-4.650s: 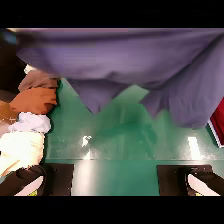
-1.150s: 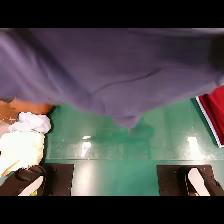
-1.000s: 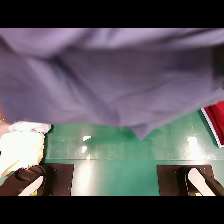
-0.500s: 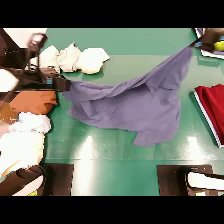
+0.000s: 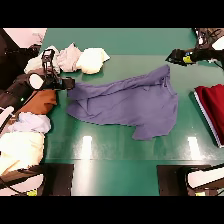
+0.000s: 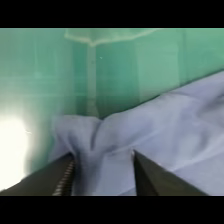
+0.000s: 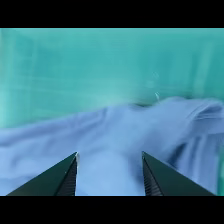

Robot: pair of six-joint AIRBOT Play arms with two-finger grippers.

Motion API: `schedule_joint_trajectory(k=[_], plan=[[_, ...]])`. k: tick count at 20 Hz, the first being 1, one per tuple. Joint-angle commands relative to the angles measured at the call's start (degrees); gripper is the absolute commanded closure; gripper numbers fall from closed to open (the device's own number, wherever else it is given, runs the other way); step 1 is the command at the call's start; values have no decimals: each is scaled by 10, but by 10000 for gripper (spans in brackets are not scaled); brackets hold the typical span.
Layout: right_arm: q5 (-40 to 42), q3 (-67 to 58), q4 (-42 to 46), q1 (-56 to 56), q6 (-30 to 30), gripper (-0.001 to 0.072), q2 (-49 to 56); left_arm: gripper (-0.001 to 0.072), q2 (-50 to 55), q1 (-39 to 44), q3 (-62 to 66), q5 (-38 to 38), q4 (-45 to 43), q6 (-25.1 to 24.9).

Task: Fold the shirts.

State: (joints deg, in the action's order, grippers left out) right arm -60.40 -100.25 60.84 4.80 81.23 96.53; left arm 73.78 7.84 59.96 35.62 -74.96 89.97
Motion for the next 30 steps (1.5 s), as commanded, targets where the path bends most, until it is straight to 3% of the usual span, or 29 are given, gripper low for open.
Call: schedule_joint_trajectory(k=[1, 6, 10, 12, 19, 22, 30], plan=[[-15, -13, -68, -24, -5, 258, 10, 269, 8, -4, 31, 43, -21, -8], [-222, -9, -102, -90, -60, 264, -36, 269, -5, -81, 130, 268, 7, -116], [-230, 111, -102, -126, -74, 264, -110, 268, -1, -180, 117, 339, 163, -181], [-210, 185, -102, -135, -86, 265, -151, 268, 2, -198, 89, 364, 173, -207], [-162, 351, -103, -141, -99, 265, -247, 267, 3, -197, -63, 308, 176, -290], [-161, 382, -103, -141, -99, 265, -268, 267, 6, -197, -77, 265, 176, -295], [-160, 404, -103, -141, -97, 265, -316, 268, 58, -144, -77, 262, 177, -296]])
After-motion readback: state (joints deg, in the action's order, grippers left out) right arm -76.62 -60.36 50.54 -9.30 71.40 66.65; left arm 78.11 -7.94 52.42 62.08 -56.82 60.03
